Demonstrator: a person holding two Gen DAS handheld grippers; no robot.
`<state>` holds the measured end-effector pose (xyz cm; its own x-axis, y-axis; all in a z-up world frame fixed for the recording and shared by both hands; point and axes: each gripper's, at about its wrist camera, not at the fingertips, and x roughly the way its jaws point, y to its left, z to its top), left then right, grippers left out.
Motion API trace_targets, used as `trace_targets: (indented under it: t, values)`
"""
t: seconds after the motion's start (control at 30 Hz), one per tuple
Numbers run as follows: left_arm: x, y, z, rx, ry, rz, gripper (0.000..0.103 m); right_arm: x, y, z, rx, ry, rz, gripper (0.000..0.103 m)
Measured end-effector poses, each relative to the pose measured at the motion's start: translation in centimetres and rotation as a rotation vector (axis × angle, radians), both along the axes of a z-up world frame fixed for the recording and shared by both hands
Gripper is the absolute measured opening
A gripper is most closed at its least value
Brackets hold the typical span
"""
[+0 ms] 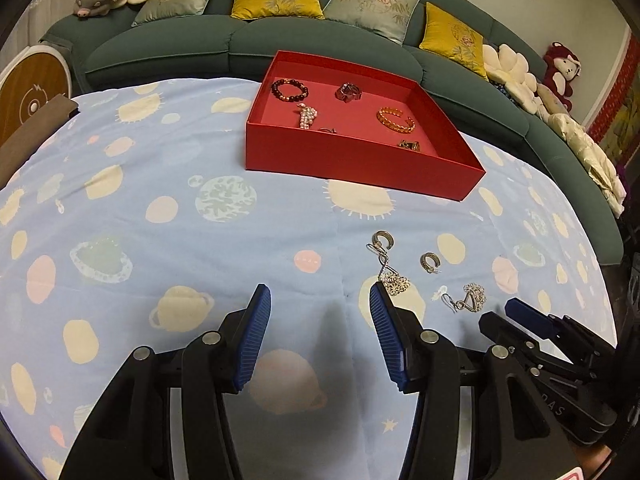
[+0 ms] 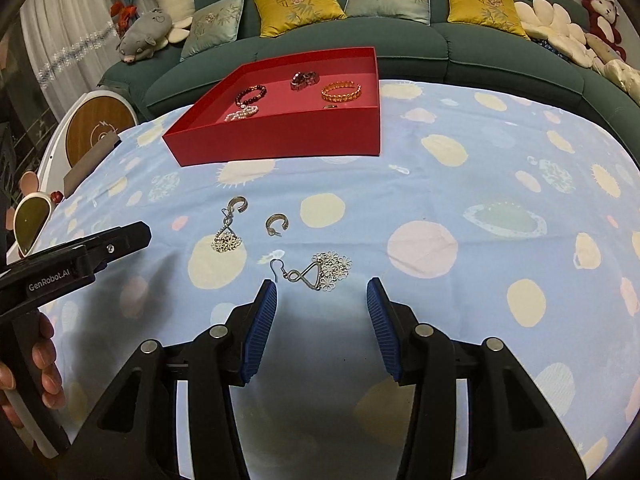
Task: Organize jewelry
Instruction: 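Move both grippers back over the remaining earrings on the sheet, then grasp a silver drop earring with the right gripper while the left gripper grasps the other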
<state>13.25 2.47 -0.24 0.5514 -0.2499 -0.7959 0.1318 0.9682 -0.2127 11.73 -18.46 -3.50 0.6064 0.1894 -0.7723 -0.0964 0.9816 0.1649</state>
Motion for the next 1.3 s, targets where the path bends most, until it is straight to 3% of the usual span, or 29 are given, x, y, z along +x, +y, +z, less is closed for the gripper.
trace_targets:
  t: [0.53,0.7,0.9,1.3]
  values:
    - [0.2,-0.5,-0.2,-0.017,0.007,-0.01,0.049,1.9,1.5,-1.5,-0.061,-0.016,0.01,0.045]
    - [0.3,-0.8,-0.3,-0.019,0.008,-0.02,0.049,1.9,1.6,-1.5,-0.098,-0.022,0.009,0.025]
    - [0.4,-1.9,-0.8,-0.014,0.01,-0.049,0.049,1.9,1.1,-1.4,-0.093,-0.018,0.003,0.009]
    - [1.7,-4.5,-2.5,-0.02,0.019,-0.105,0.049,1.1,0.6,-0.6,-0.052,-0.026,0.015,0.008]
